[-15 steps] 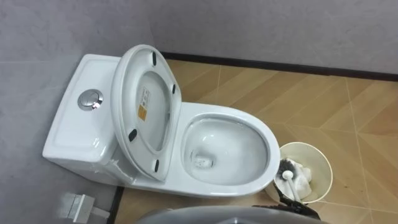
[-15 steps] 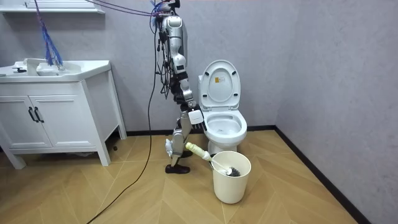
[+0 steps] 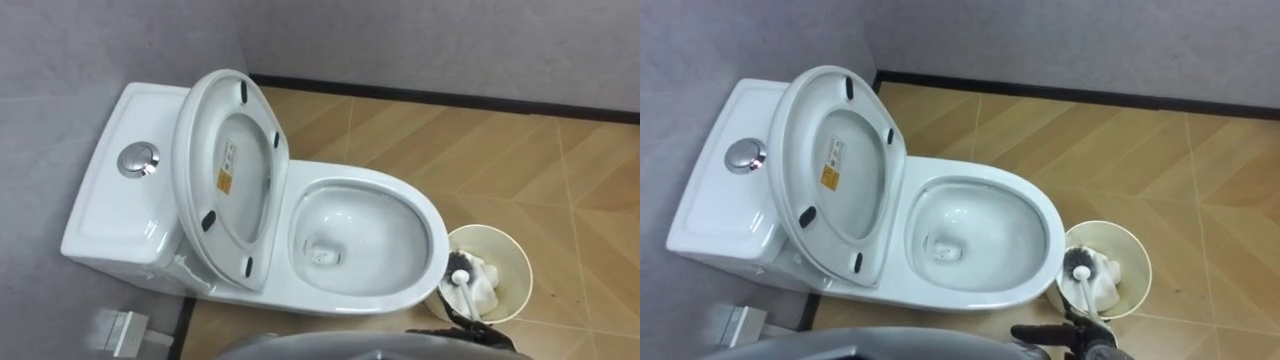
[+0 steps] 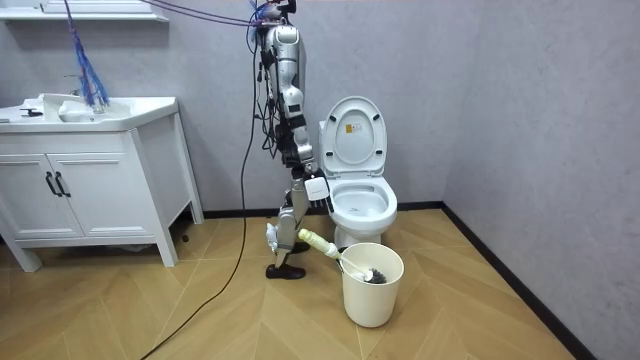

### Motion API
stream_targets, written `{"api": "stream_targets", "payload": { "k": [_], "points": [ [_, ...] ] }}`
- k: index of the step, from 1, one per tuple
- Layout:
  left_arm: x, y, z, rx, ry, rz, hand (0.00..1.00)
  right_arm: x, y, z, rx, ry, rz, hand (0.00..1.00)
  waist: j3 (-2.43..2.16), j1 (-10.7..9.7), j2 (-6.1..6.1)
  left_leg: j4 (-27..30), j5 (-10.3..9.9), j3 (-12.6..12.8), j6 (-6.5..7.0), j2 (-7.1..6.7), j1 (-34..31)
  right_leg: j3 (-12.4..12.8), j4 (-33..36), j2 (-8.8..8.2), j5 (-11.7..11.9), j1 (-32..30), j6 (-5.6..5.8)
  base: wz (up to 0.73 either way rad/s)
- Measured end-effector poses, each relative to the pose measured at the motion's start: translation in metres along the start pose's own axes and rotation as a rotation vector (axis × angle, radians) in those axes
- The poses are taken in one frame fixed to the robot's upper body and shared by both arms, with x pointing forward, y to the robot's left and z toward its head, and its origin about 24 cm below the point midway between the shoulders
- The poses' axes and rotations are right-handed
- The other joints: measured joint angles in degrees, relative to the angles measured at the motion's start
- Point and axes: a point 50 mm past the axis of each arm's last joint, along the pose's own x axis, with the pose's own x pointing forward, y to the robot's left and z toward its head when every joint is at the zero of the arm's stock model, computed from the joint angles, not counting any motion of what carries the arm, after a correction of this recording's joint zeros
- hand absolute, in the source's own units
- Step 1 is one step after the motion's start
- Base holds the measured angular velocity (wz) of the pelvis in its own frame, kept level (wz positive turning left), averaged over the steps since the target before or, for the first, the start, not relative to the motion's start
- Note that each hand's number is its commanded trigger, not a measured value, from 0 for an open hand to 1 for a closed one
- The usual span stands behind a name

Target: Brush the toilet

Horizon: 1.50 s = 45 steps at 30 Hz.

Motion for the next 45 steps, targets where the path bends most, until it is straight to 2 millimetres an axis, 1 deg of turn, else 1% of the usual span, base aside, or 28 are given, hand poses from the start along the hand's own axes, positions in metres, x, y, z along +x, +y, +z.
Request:
{"api": "stream_targets", "payload": {
  "k": [4,7,12,14,16,21,24,28,31,32,33,36,37,38,39,40,41,42,43,44,45],
  "points": [
    [0.0,0.001,0.003,-0.001,-0.015,0.01,0.0,0.0,-0.001,0.007,-0.081,-0.033,-0.057,0.0,-0.01,0.0,-0.1,0.0,0.0,0.0,0.03,0.0,0.0,0.1,0.0,0.0,0.0,0.0,0.0,0.0],
    [0.0,0.002,0.005,-0.001,-0.024,0.02,0.0,0.0,-0.003,0.008,-0.113,-0.039,-0.096,0.0,-0.04,0.0,-0.02,0.0,0.0,0.0,0.03,0.02,0.0,0.1,0.1,0.01,0.0,-0.1,0.0,0.0],
    [0.0,0.003,0.01,0.009,-0.068,0.04,0.0,-0.001,-0.007,0.018,-0.18,-0.108,-0.178,0.0,-0.28,0.0,0.3,0.1,0.0,0.0,0.03,0.06,0.0,0.1,0.2,0.03,0.0,-0.1,-0.02,0.0],
    [-0.001,0.004,0.012,0.008,-0.086,0.052,0.0,-0.002,-0.009,0.022,-0.193,-0.13,-0.208,0.0,-0.31,-0.1,0.41,0.1,0.0,0.0,0.03,0.06,0.0,0.1,0.3,0.02,0.0,-0.1,-0.02,0.0],
    [-0.001,0.006,0.013,0.007,-0.094,0.062,0.0,-0.003,-0.013,0.029,-0.19,-0.174,-0.251,0.0,-0.32,-0.2,0.56,0.1,0.0,0.0,0.03,0.07,0.1,0.0,0.5,0.01,0.0,-0.1,-0.02,0.0],
    [-0.001,0.006,0.013,0.017,-0.101,0.073,0.0,-0.007,-0.021,0.04,-0.185,-0.238,-0.339,0.0,-0.33,-0.2,0.4,0.0,0.0,0.0,0.03,0.11,0.5,0.0,1.0,-0.04,0.0,0.0,-0.02,0.0],
    [-0.001,0.007,0.009,0.022,-0.097,0.087,0.0,-0.008,-0.027,0.04,-0.175,-0.252,-0.386,0.0,-0.37,-0.2,0.33,0.1,0.0,0.0,0.05,0.09,0.4,-0.1,1.1,-0.07,0.0,0.0,-0.01,0.0],
    [-0.001,0.008,0.006,0.013,-0.089,0.106,0.0,-0.009,-0.032,0.035,-0.144,-0.23,-0.435,0.0,-0.41,-0.2,0.3,0.0,0.0,0.0,0.05,0.11,0.4,-0.1,1.1,-0.07,0.0,0.0,0.0,0.0],
    [-0.001,0.009,0.007,0.012,-0.092,0.112,0.0,-0.009,-0.033,0.03,-0.137,-0.202,-0.446,0.0,-0.44,-0.3,0.17,0.1,0.0,-0.1,0.06,0.09,-0.2,-0.2,1.0,-0.11,0.0,-0.2,0.0,0.02],
    [-0.001,0.009,0.007,0.012,-0.093,0.112,0.0,-0.009,-0.033,0.029,-0.133,-0.195,-0.448,0.0,-0.49,-0.3,0.12,0.1,0.0,-0.1,0.06,0.08,-0.5,-0.2,0.9,-0.12,0.0,-0.3,0.01,0.0],
    [-0.001,0.01,0.009,0.013,-0.098,0.114,0.0,-0.008,-0.033,0.027,-0.126,-0.186,-0.449,0.0,-0.64,-0.2,-0.04,0.7,0.0,-0.1,0.09,0.08,-0.8,-0.2,1.0,-0.13,0.0,-0.9,0.0,0.0],
    [-0.001,0.013,0.018,0.005,-0.121,0.121,0.0,-0.008,-0.033,0.023,-0.113,-0.161,-0.465,0.0,-0.8,-0.1,-0.64,1.7,0.1,-0.4,0.22,0.14,-2.9,-0.4,1.3,-0.11,0.1,-2.5,-0.06,0.04],
    [-0.001,0.014,0.021,-0.012,-0.13,0.123,0.0,-0.008,-0.034,0.02,-0.094,-0.149,-0.471,0.0,-0.94,0.0,-0.84,1.9,0.1,-0.4,0.25,0.18,-3.4,-0.5,1.6,-0.11,0.1,-3.0,-0.06,0.05],
    [-0.001,0.015,0.024,-0.021,-0.137,0.126,0.0,-0.008,-0.034,0.02,-0.079,-0.143,-0.474,0.0,-1.04,0.1,-0.78,2.2,0.0,-0.5,0.32,0.25,-3.8,-0.6,1.8,-0.09,0.1,-3.3,-0.06,0.06],
    [-0.001,0.018,0.031,-0.036,-0.156,0.132,0.0,-0.007,-0.033,0.021,-0.05,-0.132,-0.48,0.0,-1.0,0.0,-0.88,3.4,-0.1,-0.6,0.45,0.46,-5.1,-0.8,2.3,-0.06,0.1,-4.3,-0.07,0.12],
    [-0.001,0.02,0.041,-0.047,-0.184,0.146,0.0,-0.006,-0.033,0.025,-0.029,-0.129,-0.487,0.0,-1.0,0.0,-0.58,5.4,-0.3,-1.0,0.69,0.82,-7.5,-1.5,3.1,-0.02,0.2,-5.9,-0.13,0.15],
    [-0.002,0.022,0.048,-0.049,-0.204,0.152,0.0,-0.006,-0.033,0.027,-0.024,-0.129,-0.49,0.0,-0.87,0.0,-0.4,6.5,-0.6,-1.1,0.79,1.08,-8.7,-1.8,3.6,0.08,0.2,-6.7,-0.17,0.16],
    [-0.002,0.024,0.061,-0.068,-0.241,0.158,0.0,-0.005,-0.032,0.031,-0.012,-0.127,-0.493,0.0,-0.53,0.0,-0.15,8.3,-0.9,-1.7,0.83,1.41,-10.9,-1.9,4.5,0.38,0.2,-8.4,-0.21,0.12],
    [-0.004,0.024,0.072,-0.087,-0.279,0.159,0.0,-0.005,-0.03,0.038,0.001,-0.138,-0.494,0.0,-0.14,0.2,0.49,10.0,-1.5,-1.8,0.97,2.0,-13.1,-2.0,6.0,0.73,0.2,-10.5,-0.21,0.05],
    [-0.004,0.024,0.076,-0.096,-0.295,0.16,0.0,-0.004,-0.029,0.041,0.007,-0.145,-0.494,0.0,-0.01,0.2,0.74,10.7,-1.7,-2.0,1.01,2.15,-14.0,-2.0,6.5,0.86,0.2,-11.3,-0.22,0.0],
    [-0.006,0.025,0.086,-0.128,-0.327,0.161,0.0,-0.004,-0.027,0.049,0.03,-0.159,-0.492,0.0,0.1,0.3,1.2,12.2,-1.9,-2.3,1.18,2.39,-16.1,-2.2,7.9,0.96,0.2,-13.0,-0.24,0.0]
  ]
}}
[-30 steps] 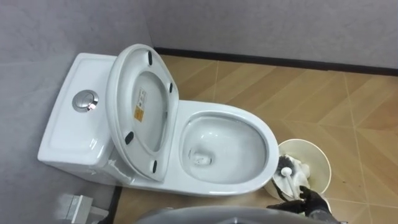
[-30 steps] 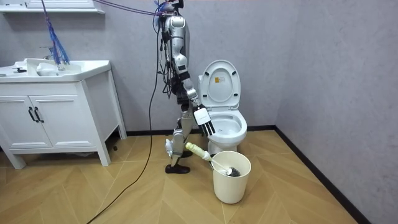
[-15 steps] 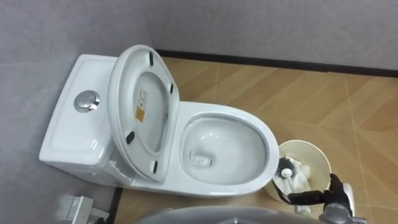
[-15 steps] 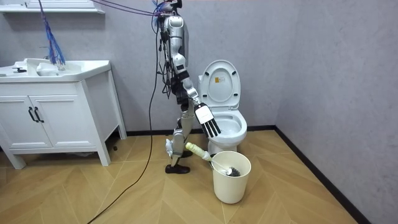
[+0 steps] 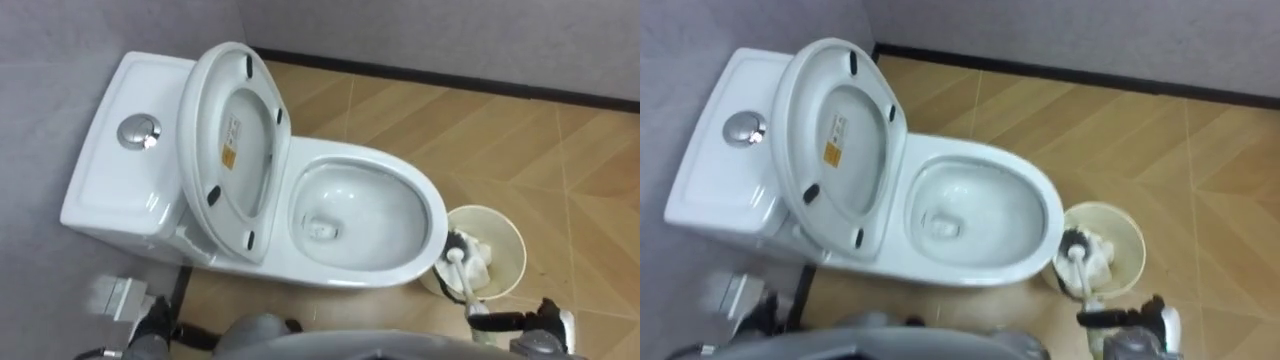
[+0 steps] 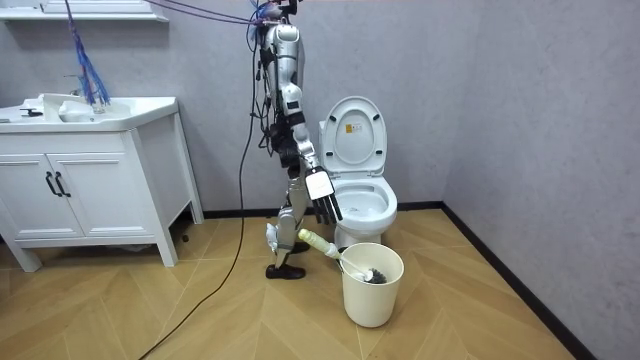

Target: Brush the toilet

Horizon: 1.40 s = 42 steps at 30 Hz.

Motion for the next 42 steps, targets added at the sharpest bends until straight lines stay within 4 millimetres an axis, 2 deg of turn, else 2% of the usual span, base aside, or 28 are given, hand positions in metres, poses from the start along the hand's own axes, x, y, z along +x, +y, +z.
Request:
{"api": "stream_targets", "payload": {
  "k": [1,6,8,11,12,15,16,19,21,26,30,36,42],
  "points": [
    [0.002,0.0,0.009,-0.038,-0.02,0.003,0.0,0.001,0.002,0.007,0.04,0.006,0.0,0.0,0.19,-0.1,0.42,0.9,0.0,-0.4,0.13,0.03,-2.1,-0.6,1.8,0.0,-0.2,-2.4,-0.04,0.06],
    [0.007,-0.002,0.046,-0.139,-0.107,-0.005,0.0,0.002,0.011,0.035,0.076,-0.023,0.007,0.0,0.51,0.3,0.58,5.8,0.6,-1.0,1.25,-0.38,-11.4,-0.6,10.6,-1.27,-2.3,-13.5,-0.06,0.05],
    [0.007,-0.003,0.058,-0.144,-0.135,-0.011,0.0,0.002,0.012,0.047,0.091,-0.045,0.009,0.0,0.62,0.3,0.61,7.9,0.8,-1.1,1.6,-0.49,-15.2,-0.6,13.9,-1.83,-3.2,-17.6,-0.07,0.04],
    [0.007,-0.009,0.08,-0.115,-0.194,-0.037,0.0,0.003,0.012,0.07,0.159,-0.068,-0.001,0.0,1.0,1.2,0.94,11.0,1.1,-1.4,2.18,-0.58,-21.3,-0.7,18.5,-2.55,-4.1,-24.3,-0.07,0.07],
    [0.006,-0.01,0.089,-0.101,-0.221,-0.044,0.0,0.003,0.012,0.078,0.184,-0.07,-0.001,0.0,1.15,1.3,0.86,11.2,1.7,-1.4,2.34,-1.07,-23.4,-0.6,20.3,-3.17,-4.3,-26.8,-0.04,0.15],
    [0.003,-0.014,0.108,-0.103,-0.292,-0.063,0.0,0.005,0.003,0.098,0.223,-0.086,-0.017,0.0,1.3,1.3,0.71,11.7,3.2,-1.3,2.69,-2.27,-28.1,-0.5,24.0,-4.92,-4.6,-32.7,-0.01,0.14],
    [0.001,-0.014,0.118,-0.099,-0.328,-0.066,0.0,0.006,0.0,0.106,0.226,-0.1,-0.02,0.0,1.58,1.3,0.31,12.3,3.5,-1.2,2.85,-2.59,-30.0,-0.3,25.7,-5.42,-5.0,-35.1,-0.09,0.1],
    [-0.003,-0.017,0.141,-0.086,-0.397,-0.085,0.0,0.007,-0.009,0.123,0.237,-0.137,-0.029,0.0,2.06,1.5,-0.07,14.7,3.6,-1.2,2.98,-3.23,-34.2,-0.2,29.6,-6.52,-6.0,-39.8,-0.13,0.1],
    [-0.007,-0.02,0.153,-0.072,-0.444,-0.101,0.0,0.008,-0.015,0.13,0.228,-0.16,-0.036,0.0,2.12,1.4,-0.06,15.8,3.6,-1.2,3.0,-3.37,-36.5,-0.1,31.2,-6.99,-6.4,-42.3,-0.55,0.04],
    [-0.016,-0.027,0.169,-0.054,-0.526,-0.133,0.0,0.007,-0.021,0.144,0.176,-0.208,-0.058,0.0,2.23,1.5,0.04,17.8,3.8,-1.1,3.0,-3.33,-41.6,0.0,33.8,-7.12,-6.6,-47.2,-0.84,0.01],
    [-0.022,-0.032,0.176,-0.027,-0.57,-0.152,0.0,0.006,-0.025,0.155,0.153,-0.249,-0.072,0.0,2.34,1.6,0.14,20.0,3.6,-1.0,3.03,-3.4,-44.8,0.0,36.8,-7.7,-7.8,-50.5,-1.34,0.06],
    [-0.03,-0.029,0.188,-0.013,-0.644,-0.155,0.0,0.006,-0.033,0.162,0.103,-0.298,-0.088,0.0,2.34,1.6,0.13,23.1,2.9,-1.2,2.35,-3.19,-48.3,-0.6,40.4,-8.19,-9.5,-53.8,-2.46,0.09],
    [-0.032,-0.025,0.19,-0.01,-0.66,-0.15,0.0,0.007,-0.039,0.161,0.079,-0.302,-0.104,0.0,2.33,1.7,0.13,25.3,2.5,-1.3,1.71,-2.84,-51.5,-1.1,43.0,-8.94,-10.2,-56.9,-3.71,0.03]
  ]
}}
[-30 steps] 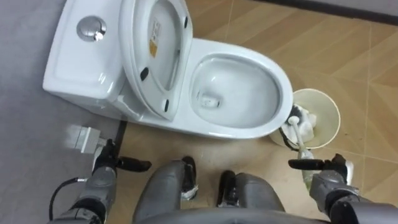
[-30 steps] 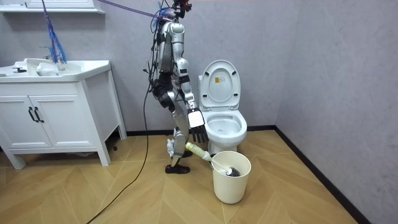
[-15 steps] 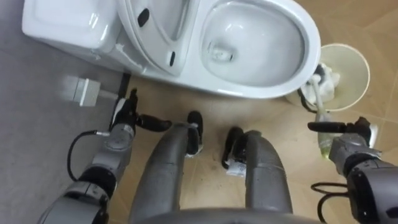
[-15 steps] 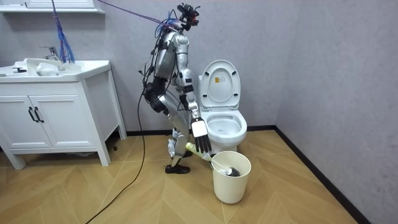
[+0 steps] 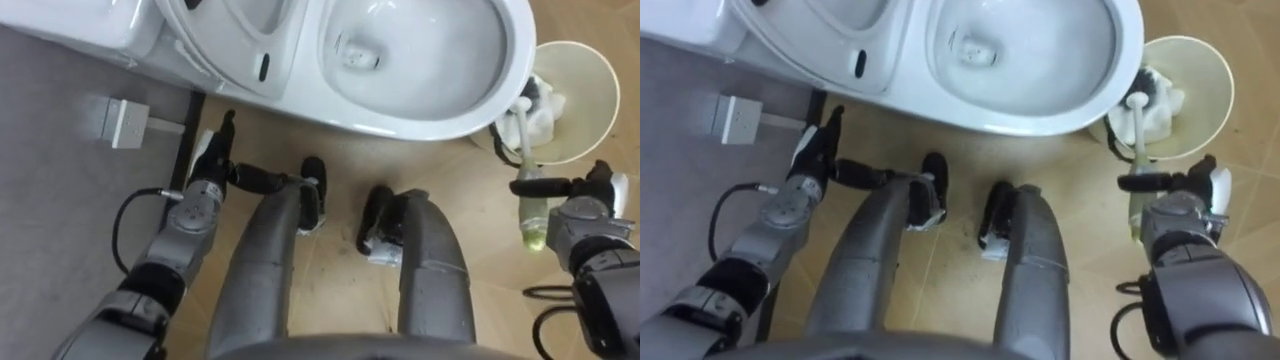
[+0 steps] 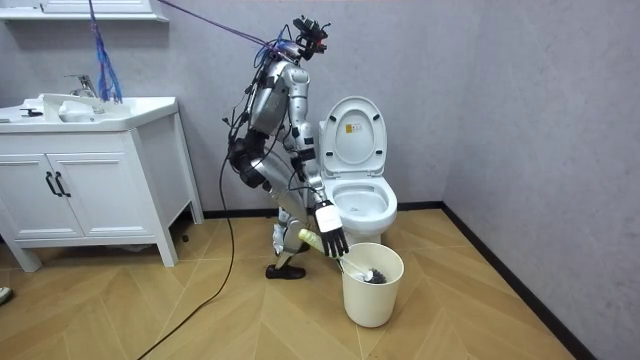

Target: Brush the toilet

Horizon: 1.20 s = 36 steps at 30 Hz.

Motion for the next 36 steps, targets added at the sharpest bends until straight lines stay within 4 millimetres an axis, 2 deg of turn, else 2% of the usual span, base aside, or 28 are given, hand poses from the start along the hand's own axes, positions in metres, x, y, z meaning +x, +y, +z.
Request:
{"api": "stream_targets", "payload": {
  "k": [4,6,10,21,23,24,31,36],
  "points": [
    [-0.001,0.0,0.003,-0.001,-0.02,-0.002,0.0,0.001,-0.004,-0.007,-0.039,0.005,0.008,0.0,-0.02,0.1,0.04,2.4,-0.6,0.0,-0.21,-0.44,-2.2,-0.1,3.1,-1.11,-1.3,-2.3,-0.61,0.09],
    [-0.002,0.002,0.004,0.0,-0.029,-0.001,0.0,0.001,-0.004,-0.011,-0.051,0.012,0.038,0.0,-0.03,0.2,0.06,4.9,-1.8,-0.2,-0.56,-0.37,-3.5,-0.1,5.3,-1.19,-2.4,-3.3,-0.82,0.04],
    [-0.002,0.005,0.006,0.008,-0.04,-0.001,0.0,0.0,-0.003,-0.016,-0.074,0.017,0.077,0.0,-0.07,0.7,0.16,7.6,-2.8,-0.6,-0.81,-0.37,-5.4,0.1,7.9,-1.12,-3.4,-4.8,-0.86,0.01],
    [-0.003,0.005,0.009,-0.018,-0.053,-0.005,0.0,-0.001,0.001,-0.023,-0.107,0.029,0.164,0.0,-0.11,1.5,0.49,11.7,-3.6,-0.8,-0.76,-0.46,-8.2,0.2,11.6,-1.13,-4.7,-7.1,-0.87,0.0],
    [-0.003,0.005,0.009,-0.034,-0.051,-0.009,0.0,-0.001,0.001,-0.024,-0.105,0.031,0.167,0.87,-0.11,1.6,0.59,11.9,-3.6,-0.8,-0.74,-0.48,-8.2,0.2,11.9,-1.09,-4.7,-7.2,-0.93,0.0],
    [-0.003,0.005,0.009,-0.039,-0.051,-0.015,0.0,-0.001,0.002,-0.024,-0.095,0.035,0.168,1.0,-0.11,1.7,0.65,12.4,-3.9,-0.8,-0.75,-0.47,-8.4,0.2,12.2,-1.1,-4.9,-7.3,-1.0,0.0],
    [-0.004,0.0,0.011,-0.063,-0.058,-0.036,0.0,0.0,-0.002,-0.027,-0.076,0.05,0.171,1.0,-0.1,3.0,0.9,13.7,-4.3,-0.8,-0.8,-0.4,-9.0,0.3,13.5,-1.13,-5.5,-7.9,-1.1,0.0],
    [-0.004,0.0,0.011,-0.065,-0.057,-0.036,0.0,-0.001,-0.002,-0.028,-0.056,0.059,0.177,1.0,-0.11,2.9,0.91,13.7,-4.5,-0.7,-0.97,-0.33,-9.0,0.4,13.6,-1.19,-5.6,-8.0,-1.28,0.0]
  ]
}}
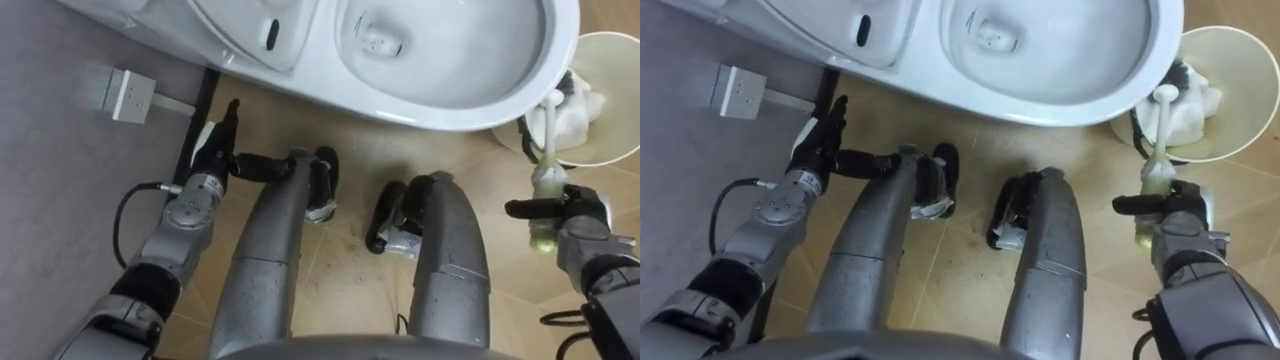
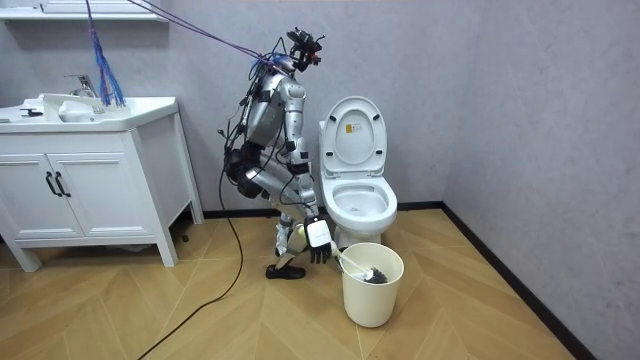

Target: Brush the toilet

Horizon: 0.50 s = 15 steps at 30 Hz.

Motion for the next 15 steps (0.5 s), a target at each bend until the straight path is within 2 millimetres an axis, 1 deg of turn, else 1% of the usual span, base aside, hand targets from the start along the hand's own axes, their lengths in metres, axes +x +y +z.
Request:
{"api": "stream_targets", "payload": {
  "k": [5,8,12,15],
  "points": [
    [0.0,0.0,0.0,-0.015,0.002,0.001,0.0,0.0,-0.002,-0.002,-0.004,0.006,-0.005,1.0,0.01,-0.1,0.02,0.3,-0.3,-0.1,-0.24,0.0,-0.1,0.0,0.3,-0.02,-0.2,-0.2,-0.21,0.0],
    [0.0,0.0,0.001,-0.018,-0.002,0.002,0.0,0.0,-0.005,-0.004,-0.007,0.009,-0.011,1.0,0.01,-0.1,0.3,1.8,-1.0,-0.1,-0.28,0.12,-0.7,-0.1,1.6,-0.33,-0.9,-0.5,-0.44,0.0],
    [0.001,0.001,0.004,-0.042,-0.008,0.007,0.0,0.001,-0.01,-0.003,-0.009,0.007,-0.029,1.0,0.02,-0.1,0.61,3.5,-1.6,0.1,-0.08,0.08,-2.1,0.0,3.3,-0.78,-1.5,-1.7,-0.53,0.0],
    [0.001,0.001,0.004,-0.06,-0.005,0.009,0.0,0.001,-0.011,-0.002,-0.01,0.006,-0.033,1.0,0.06,0.1,0.79,4.2,-1.8,0.1,0.07,0.11,-2.5,0.0,3.9,-0.84,-1.8,-2.1,-0.39,0.0]
  ]
}}
